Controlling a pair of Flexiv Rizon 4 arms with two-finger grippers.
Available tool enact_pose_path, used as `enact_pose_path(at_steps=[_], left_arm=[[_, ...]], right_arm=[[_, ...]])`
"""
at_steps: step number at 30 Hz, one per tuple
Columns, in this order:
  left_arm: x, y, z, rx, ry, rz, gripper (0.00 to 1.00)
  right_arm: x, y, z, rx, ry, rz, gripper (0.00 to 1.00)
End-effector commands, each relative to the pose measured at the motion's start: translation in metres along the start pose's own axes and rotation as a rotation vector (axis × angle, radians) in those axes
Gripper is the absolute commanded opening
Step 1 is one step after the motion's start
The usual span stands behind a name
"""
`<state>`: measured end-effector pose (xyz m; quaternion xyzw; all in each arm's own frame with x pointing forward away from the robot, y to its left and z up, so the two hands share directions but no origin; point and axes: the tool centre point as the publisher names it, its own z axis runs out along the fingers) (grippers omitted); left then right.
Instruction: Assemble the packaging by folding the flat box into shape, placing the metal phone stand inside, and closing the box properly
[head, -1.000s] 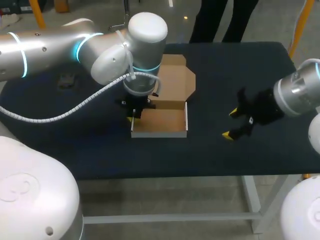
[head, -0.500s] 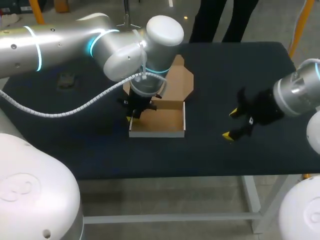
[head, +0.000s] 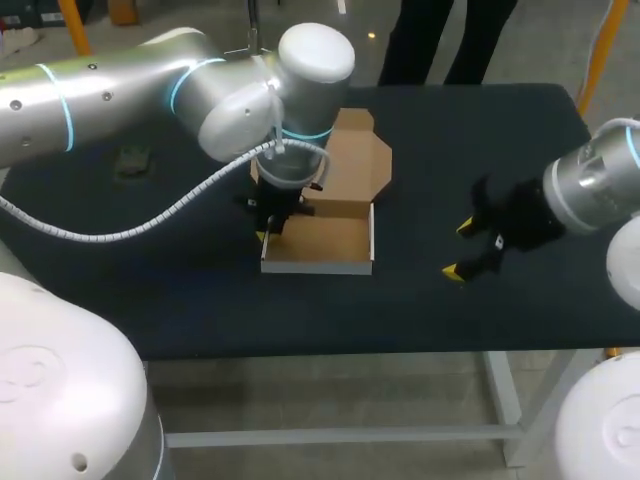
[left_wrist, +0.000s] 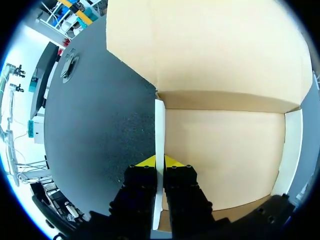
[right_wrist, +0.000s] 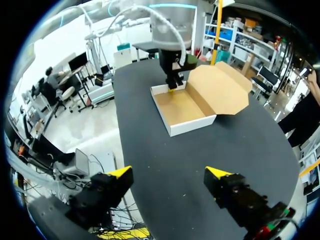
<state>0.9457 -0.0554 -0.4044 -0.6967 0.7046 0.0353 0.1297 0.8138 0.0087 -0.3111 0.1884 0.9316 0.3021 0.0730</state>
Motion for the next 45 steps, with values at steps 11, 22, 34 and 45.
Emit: enact_pose_path(at_steps=[11,22,34,45], left_arm=[[-0.004,0.004,-0.001,-0.002,0.139,-0.008,0.00],[-0.003,0.009,-0.004,0.023,0.231,-0.024,0.99],[-0.015,0.032,-0.056,0.170,0.510,0.045,1.00],[-0.033,0.067,-0.098,0.227,0.678,0.195,1.00]], right_arm=[[-0.002,-0.001,-0.004,-0.007,0.014,-0.002,1.00],[-0.002,-0.001,-0.004,-0.007,0.014,-0.002,1.00],[-0.002,-0.001,-0.004,-0.007,0.014,-0.002,1.00],[-0.002,-0.001,-0.004,-0.007,0.014,-0.002,1.00]])
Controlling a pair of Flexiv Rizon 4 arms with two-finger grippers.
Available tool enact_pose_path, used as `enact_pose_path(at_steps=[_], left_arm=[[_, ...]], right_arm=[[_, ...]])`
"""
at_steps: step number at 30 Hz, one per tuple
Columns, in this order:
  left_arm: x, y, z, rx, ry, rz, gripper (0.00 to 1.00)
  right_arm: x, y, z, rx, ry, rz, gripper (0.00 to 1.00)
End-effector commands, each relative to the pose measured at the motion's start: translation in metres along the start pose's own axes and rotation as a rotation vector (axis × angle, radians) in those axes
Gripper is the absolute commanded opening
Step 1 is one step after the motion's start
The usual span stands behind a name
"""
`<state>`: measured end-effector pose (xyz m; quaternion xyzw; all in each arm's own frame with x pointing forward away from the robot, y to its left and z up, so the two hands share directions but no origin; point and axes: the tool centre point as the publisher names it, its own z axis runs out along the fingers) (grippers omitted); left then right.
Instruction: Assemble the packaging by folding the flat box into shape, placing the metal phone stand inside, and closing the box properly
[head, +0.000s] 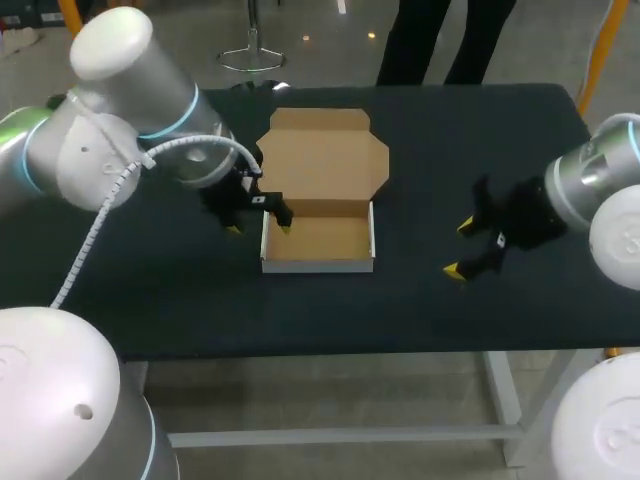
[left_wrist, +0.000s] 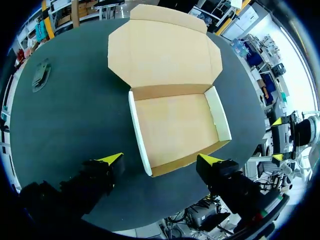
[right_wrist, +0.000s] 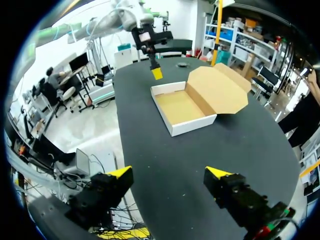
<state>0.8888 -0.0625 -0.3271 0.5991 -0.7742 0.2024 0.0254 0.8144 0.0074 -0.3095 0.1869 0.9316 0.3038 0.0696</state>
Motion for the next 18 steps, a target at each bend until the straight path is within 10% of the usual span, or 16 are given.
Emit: enact_pose_path(at_steps=[1,18], left_arm=[[-0.006,0.023,-0.029,0.078,0.110,0.027,1.00],[-0.006,0.081,-0.086,0.121,0.142,0.225,1.00]], right_arm=[[-0.001,-0.001,-0.002,-0.005,0.006,-0.002,1.00],[-0.001,-0.001,-0.002,-0.005,0.006,-0.002,1.00]])
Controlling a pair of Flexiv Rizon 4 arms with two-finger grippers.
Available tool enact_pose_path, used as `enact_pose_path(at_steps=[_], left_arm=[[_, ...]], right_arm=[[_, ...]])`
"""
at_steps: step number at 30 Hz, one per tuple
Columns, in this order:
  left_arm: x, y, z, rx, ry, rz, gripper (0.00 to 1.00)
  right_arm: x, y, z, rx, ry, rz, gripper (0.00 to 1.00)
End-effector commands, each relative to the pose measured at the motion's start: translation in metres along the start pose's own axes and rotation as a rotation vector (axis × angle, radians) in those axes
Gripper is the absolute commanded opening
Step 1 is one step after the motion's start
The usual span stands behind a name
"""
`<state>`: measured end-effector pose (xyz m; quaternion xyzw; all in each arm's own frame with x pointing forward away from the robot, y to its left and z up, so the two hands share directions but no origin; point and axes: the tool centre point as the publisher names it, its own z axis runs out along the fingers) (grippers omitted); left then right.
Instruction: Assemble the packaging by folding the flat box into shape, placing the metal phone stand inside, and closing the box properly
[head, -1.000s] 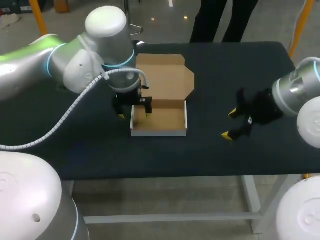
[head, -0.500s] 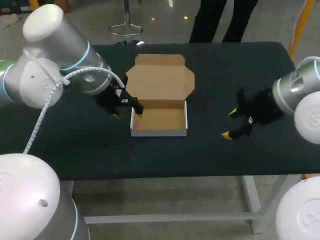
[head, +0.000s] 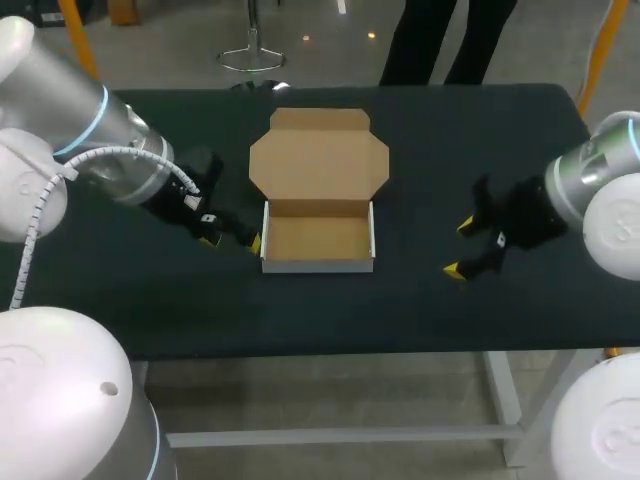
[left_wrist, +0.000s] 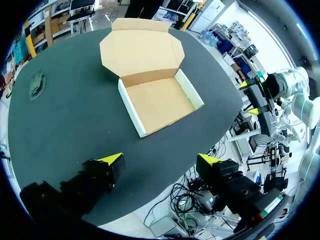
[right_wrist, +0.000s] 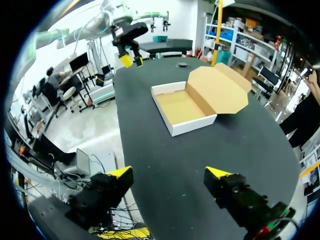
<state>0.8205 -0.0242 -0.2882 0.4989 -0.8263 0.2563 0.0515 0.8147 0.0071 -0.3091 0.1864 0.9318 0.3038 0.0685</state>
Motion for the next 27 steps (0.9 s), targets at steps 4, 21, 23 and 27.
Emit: enact_pose_path(at_steps=[4,21,23,27], left_arm=[[0.008,0.029,-0.038,0.109,-0.008,0.042,1.00],[0.003,0.050,-0.077,0.089,-0.042,-0.098,1.00],[0.004,0.053,-0.081,0.079,-0.052,-0.108,1.00],[0.004,0.056,-0.087,0.063,-0.090,-0.179,1.00]], right_arm=[[0.000,-0.001,-0.002,-0.006,0.003,-0.001,1.00],[0.005,-0.009,-0.029,0.154,-0.097,0.294,1.00],[0.008,-0.010,-0.034,0.159,-0.100,0.324,1.00],[0.011,-0.013,-0.047,0.195,-0.138,0.395,1.00]])
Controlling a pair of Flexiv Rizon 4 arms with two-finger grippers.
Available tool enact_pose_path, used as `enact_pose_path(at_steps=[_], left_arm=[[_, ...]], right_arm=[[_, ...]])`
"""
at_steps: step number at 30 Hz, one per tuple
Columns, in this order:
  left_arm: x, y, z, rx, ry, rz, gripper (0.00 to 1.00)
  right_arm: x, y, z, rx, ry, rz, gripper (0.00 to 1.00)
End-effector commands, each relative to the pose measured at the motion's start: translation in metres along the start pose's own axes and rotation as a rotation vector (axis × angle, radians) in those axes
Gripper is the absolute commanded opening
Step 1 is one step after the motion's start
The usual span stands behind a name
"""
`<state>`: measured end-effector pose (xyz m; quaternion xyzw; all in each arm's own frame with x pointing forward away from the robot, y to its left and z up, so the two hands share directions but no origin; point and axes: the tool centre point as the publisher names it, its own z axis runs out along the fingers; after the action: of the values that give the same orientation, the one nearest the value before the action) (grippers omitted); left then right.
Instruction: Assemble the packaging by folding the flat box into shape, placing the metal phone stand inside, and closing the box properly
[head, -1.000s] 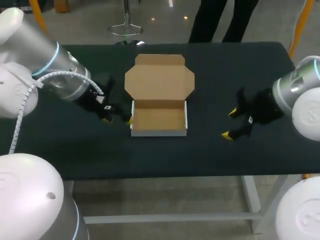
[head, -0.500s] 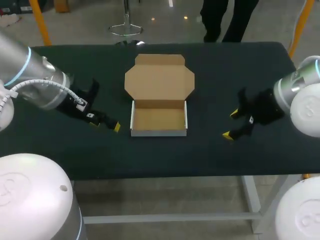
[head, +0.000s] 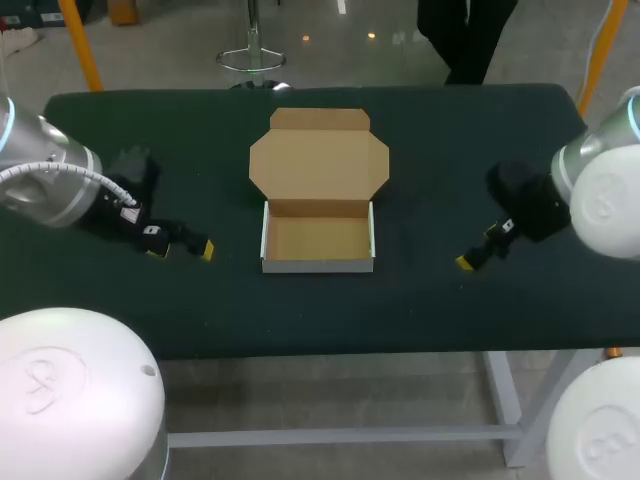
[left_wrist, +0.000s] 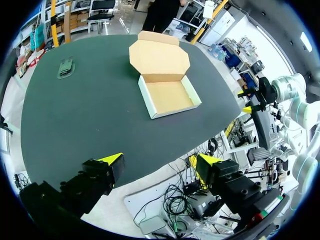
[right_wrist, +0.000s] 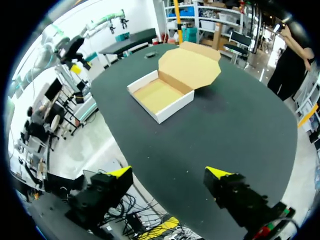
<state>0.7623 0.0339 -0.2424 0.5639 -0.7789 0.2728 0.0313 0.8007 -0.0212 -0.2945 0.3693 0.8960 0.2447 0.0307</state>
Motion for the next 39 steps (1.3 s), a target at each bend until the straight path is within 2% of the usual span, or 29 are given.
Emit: enact_pose_path(at_steps=[1,6,16,20,25,39], left_arm=[[0.004,0.003,-0.012,-0.017,-0.053,-0.039,1.00],[0.002,0.007,-0.017,-0.030,-0.089,-0.115,1.00],[0.001,0.010,-0.029,-0.061,-0.163,-0.192,1.00],[0.001,0.008,-0.030,-0.060,-0.193,-0.202,1.00],[-0.001,0.006,-0.030,-0.057,-0.216,-0.234,1.00],[-0.003,0.000,-0.026,-0.076,-0.265,-0.252,1.00]], right_arm=[[0.008,-0.003,-0.020,0.065,-0.090,0.054,1.00],[0.006,-0.011,-0.033,0.086,-0.109,0.143,1.00],[-0.001,-0.024,-0.052,0.167,-0.169,0.278,1.00],[-0.003,-0.028,-0.059,0.181,-0.186,0.318,1.00],[-0.005,-0.034,-0.064,0.208,-0.256,0.390,1.00],[-0.011,-0.037,-0.070,0.232,-0.274,0.455,1.00]])
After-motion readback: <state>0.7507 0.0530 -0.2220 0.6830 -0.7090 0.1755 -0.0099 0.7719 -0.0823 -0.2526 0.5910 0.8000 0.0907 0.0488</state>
